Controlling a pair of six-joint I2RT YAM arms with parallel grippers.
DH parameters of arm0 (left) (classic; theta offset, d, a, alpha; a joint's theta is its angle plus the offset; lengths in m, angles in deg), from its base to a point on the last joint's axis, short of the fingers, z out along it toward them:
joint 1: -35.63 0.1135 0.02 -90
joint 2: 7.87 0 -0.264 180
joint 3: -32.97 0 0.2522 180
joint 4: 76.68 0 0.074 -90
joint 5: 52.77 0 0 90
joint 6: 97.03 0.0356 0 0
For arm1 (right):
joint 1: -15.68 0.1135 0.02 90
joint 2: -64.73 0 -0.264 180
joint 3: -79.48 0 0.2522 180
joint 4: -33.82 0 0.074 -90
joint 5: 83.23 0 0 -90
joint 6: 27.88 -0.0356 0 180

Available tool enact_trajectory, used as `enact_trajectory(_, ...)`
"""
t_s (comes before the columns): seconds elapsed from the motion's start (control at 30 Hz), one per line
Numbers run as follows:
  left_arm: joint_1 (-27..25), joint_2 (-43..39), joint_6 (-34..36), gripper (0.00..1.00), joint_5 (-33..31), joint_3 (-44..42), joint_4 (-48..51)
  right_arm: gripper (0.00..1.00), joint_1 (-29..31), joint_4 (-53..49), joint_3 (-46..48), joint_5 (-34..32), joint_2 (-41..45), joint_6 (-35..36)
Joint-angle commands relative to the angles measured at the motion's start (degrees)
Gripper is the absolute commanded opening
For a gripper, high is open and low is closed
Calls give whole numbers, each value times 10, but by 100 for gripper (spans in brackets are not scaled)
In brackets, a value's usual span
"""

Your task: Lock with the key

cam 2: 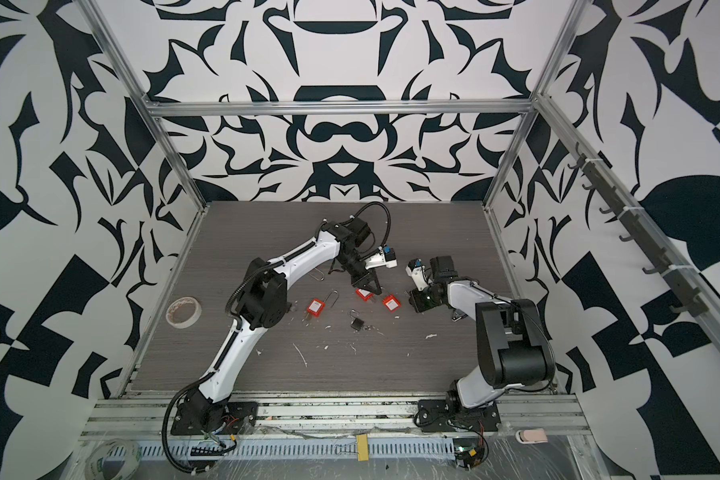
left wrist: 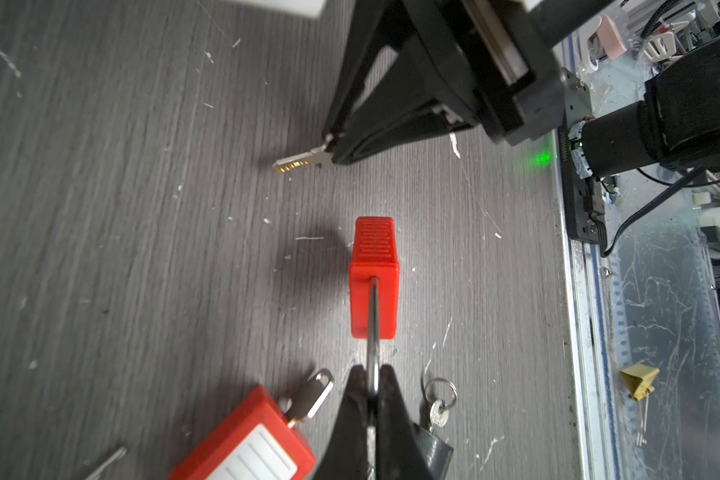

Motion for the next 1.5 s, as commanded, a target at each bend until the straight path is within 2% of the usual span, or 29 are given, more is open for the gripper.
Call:
enact_trajectory(0.0, -6, 15, 7, 0, 8, 23, 39, 31, -2, 4, -17, -12, 12, -9)
enact_trajectory(0.2, -9, 28, 6, 0, 10, 37, 40, 42, -3, 4, -18, -3, 35, 6)
enact_trajectory(0.37, -9, 29, 6, 0, 13, 41, 41, 45, -3, -3, -6, -2, 87, 42)
enact_trajectory(0.43, -9, 28, 9, 0, 13, 40, 40, 46, -3, -10, 5, 33, 114, 67)
enact_trajectory(0.57, -9, 25, 16, 0, 12, 34, 43, 45, -2, 9, 49, 166, 179, 128)
enact_trajectory(0.67, -8, 23, 18, 0, 18, 33, 48, 45, 1, 44, 80, 197, 211, 133)
enact_trajectory(0.83, -8, 24, 15, 0, 24, 36, 58, 47, 29, 57, 93, 146, 230, 121)
enact_trajectory(1.0, -8, 31, 7, 0, 25, 47, 65, 50, 104, 80, 110, 35, 229, 119)
enact_trajectory(1.1, -8, 34, 3, 0, 26, 49, 69, 65, 131, 97, 112, -24, 214, 82)
enact_trajectory(1.13, -8, 35, 3, 0, 26, 49, 69, 67, 137, 99, 112, -38, 209, 73)
enact_trajectory(1.47, -8, 38, -4, 0, 22, 49, 71, 67, 195, 140, 129, -167, 189, 15)
